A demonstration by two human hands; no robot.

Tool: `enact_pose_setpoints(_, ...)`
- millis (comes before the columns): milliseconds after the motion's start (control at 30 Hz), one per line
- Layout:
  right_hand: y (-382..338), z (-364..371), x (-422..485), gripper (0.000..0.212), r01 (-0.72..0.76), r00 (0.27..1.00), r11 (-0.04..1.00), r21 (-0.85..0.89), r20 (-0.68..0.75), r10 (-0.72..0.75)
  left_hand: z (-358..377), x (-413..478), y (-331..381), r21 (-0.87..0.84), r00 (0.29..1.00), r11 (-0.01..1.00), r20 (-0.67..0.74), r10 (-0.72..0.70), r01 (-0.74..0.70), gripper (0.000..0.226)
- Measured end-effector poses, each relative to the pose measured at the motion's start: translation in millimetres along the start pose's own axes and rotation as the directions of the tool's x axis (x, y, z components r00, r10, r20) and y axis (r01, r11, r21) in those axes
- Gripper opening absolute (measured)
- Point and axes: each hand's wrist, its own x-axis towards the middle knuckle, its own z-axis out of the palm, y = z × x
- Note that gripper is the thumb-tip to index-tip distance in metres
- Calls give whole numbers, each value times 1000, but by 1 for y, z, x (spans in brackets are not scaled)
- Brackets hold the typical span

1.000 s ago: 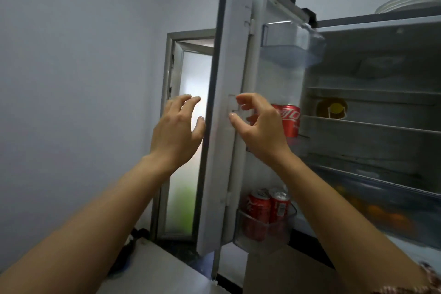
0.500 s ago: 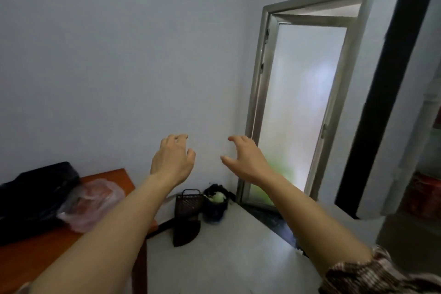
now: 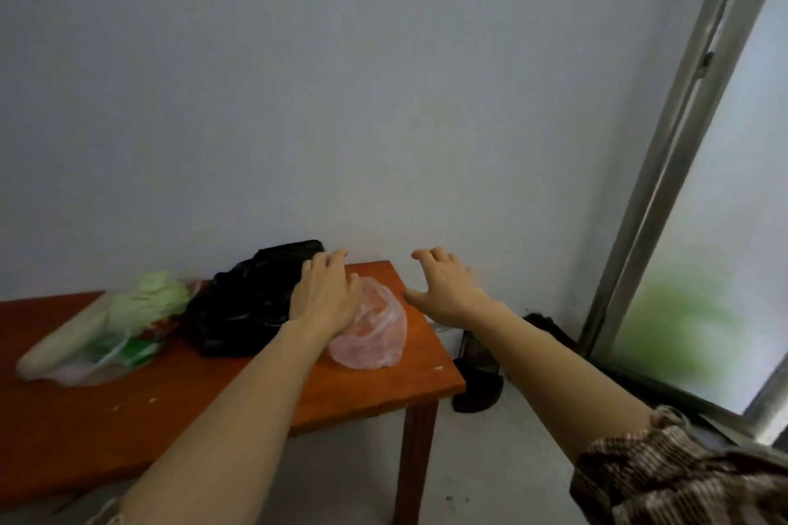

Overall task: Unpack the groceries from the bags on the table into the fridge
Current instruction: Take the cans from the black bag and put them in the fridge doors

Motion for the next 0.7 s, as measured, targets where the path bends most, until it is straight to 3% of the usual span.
enact_pose_setpoints(267,-72,108,141,63,134,976,991,1,170,-132,16,105,-152,188,990,976,67,-126,111,51)
enact_pose_setpoints(500,-124,187,229,61,201,931,979,34,304,-202,46,157,-258,191,961,959,141,-237,208,51)
enact_pose_setpoints(700,-147,246,282,58,135,921,990,33,364,-137,89,203,-332,145,933,970,278,-228,194,50)
